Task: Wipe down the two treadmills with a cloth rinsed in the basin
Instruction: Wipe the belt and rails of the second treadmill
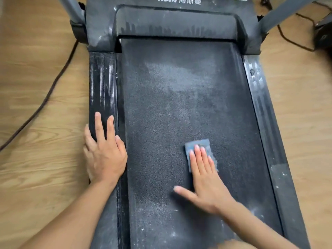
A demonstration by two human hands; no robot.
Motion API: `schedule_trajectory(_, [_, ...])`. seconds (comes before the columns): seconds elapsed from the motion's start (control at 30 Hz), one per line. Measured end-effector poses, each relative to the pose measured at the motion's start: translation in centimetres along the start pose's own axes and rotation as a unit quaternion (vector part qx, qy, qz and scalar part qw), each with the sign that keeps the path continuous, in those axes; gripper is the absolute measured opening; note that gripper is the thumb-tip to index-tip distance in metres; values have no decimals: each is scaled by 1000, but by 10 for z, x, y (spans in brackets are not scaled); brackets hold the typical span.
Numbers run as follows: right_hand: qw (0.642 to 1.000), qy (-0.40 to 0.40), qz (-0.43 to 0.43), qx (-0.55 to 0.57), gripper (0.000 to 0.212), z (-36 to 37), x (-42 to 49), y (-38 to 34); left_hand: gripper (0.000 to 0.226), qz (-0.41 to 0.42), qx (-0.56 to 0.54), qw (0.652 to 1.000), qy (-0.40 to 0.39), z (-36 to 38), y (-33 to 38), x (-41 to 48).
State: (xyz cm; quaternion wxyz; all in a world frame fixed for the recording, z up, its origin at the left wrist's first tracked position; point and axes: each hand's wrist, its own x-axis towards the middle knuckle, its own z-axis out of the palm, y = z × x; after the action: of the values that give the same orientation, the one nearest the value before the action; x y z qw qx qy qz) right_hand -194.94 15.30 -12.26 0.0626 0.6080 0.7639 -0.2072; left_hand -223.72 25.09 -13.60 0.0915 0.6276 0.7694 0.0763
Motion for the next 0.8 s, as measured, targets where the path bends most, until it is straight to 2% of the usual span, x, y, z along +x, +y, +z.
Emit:
schedule_trajectory(0.1, [997,7,68,32,124,-49,128,-8,64,-7,2,1000,-5,1,-1,0])
schedule_trajectory(0.17, [994,18,98,43,127,-57,160,-14,63,-6,5,1000,-3,1,-1,-1])
schedule_trajectory(0.23, [997,6,66,30,126,-39,118,-23,63,-3,7,1000,-2,1,-1,-1])
schedule_trajectory(0.37, [998,-57,1,-10,128,32,-54,-60,63,-8,5,1000,-6,0,-1,0])
schedule_trajectory(0.47, [996,-86,1,-20,124,47,-75,-63,64,-8,7,1000,-9,1,-2,-1])
schedule_trajectory(0.57, [1000,-22,-4,8,121,19,-1,-61,63,-4,5,1000,-10,0,-1,-1])
schedule_trajectory(0.67, [996,22,71,40,122,-34,137,-51,63,-5,12,1000,-6,2,-2,1])
schedule_trajectory(0.73, [990,13,124,66,123,-69,205,-49,62,-2,15,1000,-8,3,-3,-1])
schedule_trajectory(0.8, [990,2,127,69,126,-70,215,-48,61,0,20,1000,-2,4,-4,0])
